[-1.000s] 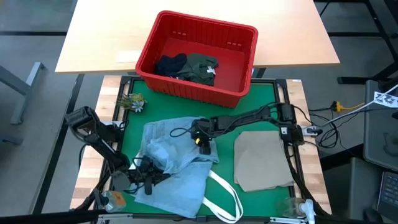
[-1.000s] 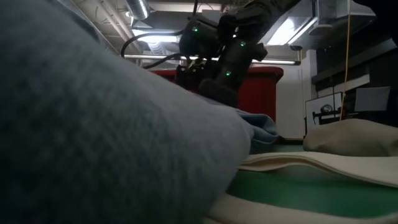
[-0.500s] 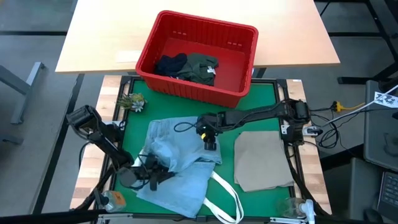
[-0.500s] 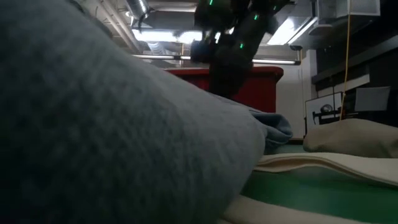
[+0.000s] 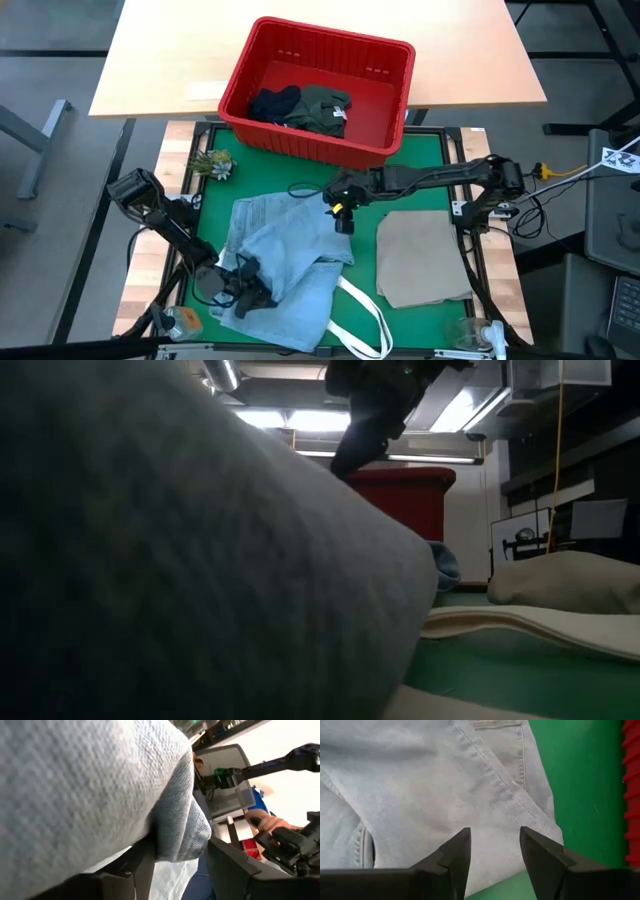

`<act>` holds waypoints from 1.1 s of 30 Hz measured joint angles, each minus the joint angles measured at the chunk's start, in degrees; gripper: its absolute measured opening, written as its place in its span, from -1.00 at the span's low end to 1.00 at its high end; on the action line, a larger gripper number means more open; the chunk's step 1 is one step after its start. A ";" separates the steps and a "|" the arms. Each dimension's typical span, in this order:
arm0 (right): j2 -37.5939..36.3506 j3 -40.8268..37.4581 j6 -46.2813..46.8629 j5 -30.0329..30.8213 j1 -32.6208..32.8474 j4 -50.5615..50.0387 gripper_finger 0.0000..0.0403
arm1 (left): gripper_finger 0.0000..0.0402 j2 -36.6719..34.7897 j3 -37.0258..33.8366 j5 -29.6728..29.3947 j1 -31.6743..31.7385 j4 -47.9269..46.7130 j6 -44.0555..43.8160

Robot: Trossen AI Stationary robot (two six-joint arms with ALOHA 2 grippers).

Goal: Fold Laundry from Bin
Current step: Fold the light blue pants

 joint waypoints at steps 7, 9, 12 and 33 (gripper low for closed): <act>0.21 -0.02 -1.48 -0.64 0.01 0.06 -0.15 | -0.27 0.00 0.00 -1.78 -0.07 0.94 -1.07; 0.45 -0.84 -1.51 -0.74 0.04 0.45 -0.15 | -0.29 0.00 0.00 -2.16 -0.36 1.73 -1.48; 1.34 -3.38 -1.51 -1.09 0.04 4.60 -0.15 | -0.31 0.00 0.00 -2.45 -1.12 2.78 -2.77; 16.82 -16.47 3.79 -0.91 -0.01 26.98 -0.15 | -0.33 -0.78 0.00 -2.55 -3.90 6.45 -7.23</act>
